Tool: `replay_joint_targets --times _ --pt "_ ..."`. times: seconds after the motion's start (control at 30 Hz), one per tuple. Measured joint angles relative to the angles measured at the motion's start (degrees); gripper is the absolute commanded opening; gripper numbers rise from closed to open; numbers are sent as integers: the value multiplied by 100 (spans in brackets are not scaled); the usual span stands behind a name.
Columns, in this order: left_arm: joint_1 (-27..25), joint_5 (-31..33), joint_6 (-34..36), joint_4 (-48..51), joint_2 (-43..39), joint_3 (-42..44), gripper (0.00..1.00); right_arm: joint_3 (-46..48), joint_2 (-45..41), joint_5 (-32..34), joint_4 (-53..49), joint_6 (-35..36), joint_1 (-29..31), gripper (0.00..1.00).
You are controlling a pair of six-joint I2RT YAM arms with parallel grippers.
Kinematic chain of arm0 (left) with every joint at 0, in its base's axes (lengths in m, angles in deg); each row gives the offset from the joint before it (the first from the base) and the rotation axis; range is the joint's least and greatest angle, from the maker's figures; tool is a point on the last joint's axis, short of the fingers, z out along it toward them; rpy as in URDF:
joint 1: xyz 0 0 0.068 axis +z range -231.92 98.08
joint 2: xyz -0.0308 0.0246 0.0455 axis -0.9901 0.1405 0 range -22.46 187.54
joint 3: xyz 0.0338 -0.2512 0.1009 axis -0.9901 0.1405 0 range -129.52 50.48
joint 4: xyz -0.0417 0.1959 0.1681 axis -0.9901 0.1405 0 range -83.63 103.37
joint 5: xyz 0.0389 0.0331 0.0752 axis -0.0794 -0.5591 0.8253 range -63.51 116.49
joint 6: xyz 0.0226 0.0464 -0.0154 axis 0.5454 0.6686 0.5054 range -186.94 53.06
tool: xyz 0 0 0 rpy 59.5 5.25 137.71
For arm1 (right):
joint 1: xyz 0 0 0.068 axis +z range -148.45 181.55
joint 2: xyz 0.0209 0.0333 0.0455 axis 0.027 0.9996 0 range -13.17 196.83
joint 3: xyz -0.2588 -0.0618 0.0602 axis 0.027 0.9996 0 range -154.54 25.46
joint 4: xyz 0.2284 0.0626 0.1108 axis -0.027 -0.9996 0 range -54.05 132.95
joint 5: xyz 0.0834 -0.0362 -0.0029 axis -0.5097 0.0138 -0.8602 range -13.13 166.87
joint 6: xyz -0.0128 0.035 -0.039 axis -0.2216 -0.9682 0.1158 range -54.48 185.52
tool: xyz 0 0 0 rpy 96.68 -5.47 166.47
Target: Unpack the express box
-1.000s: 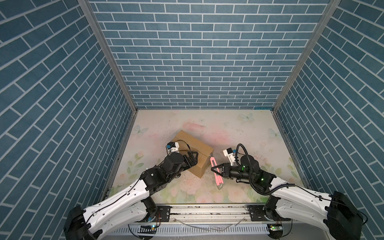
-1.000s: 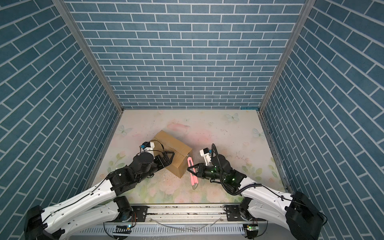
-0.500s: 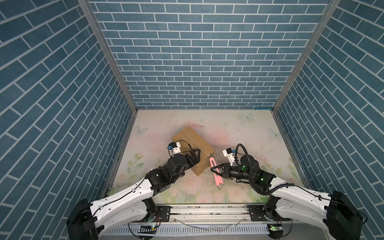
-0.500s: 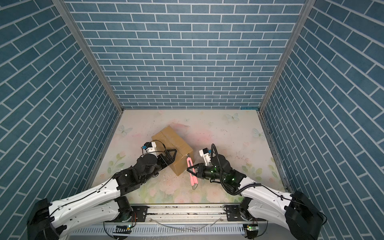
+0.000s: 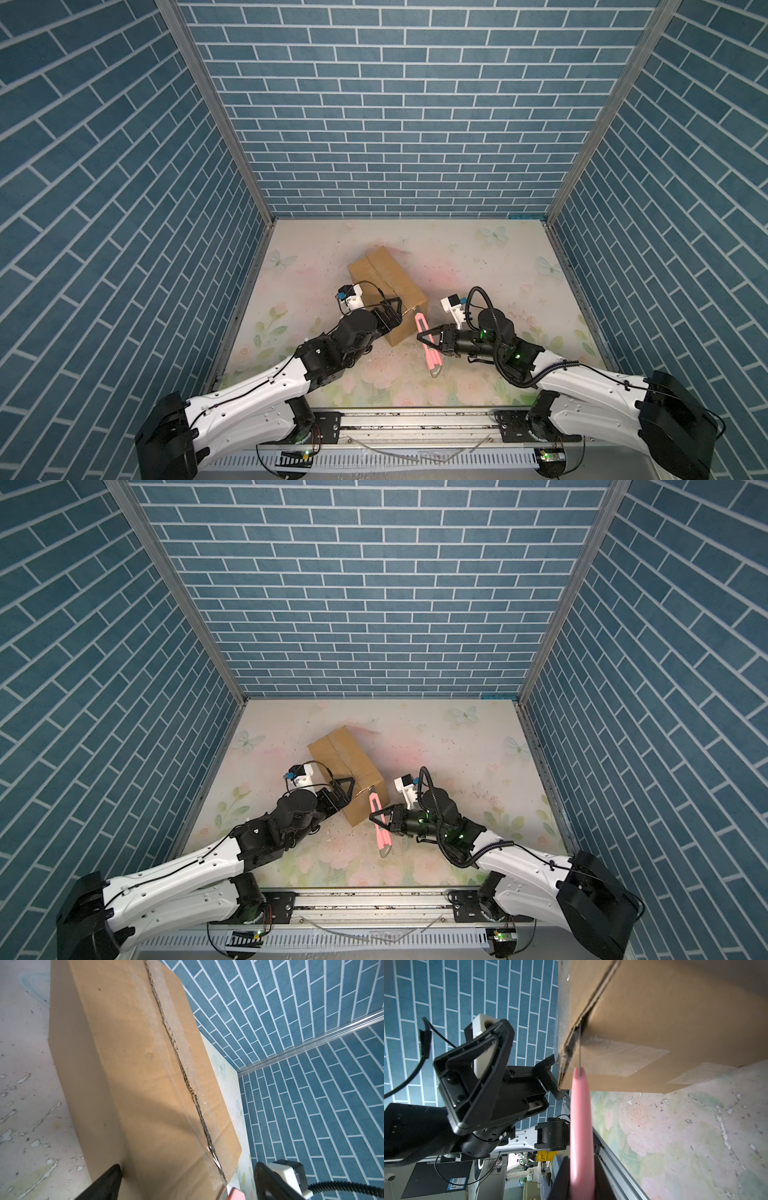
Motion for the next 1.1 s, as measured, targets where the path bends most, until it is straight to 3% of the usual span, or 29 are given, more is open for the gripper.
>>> replay_joint_targets --times 1.1 --pt "-101 98 0 -382 363 44 100 0 55 -302 365 -190 2 0"
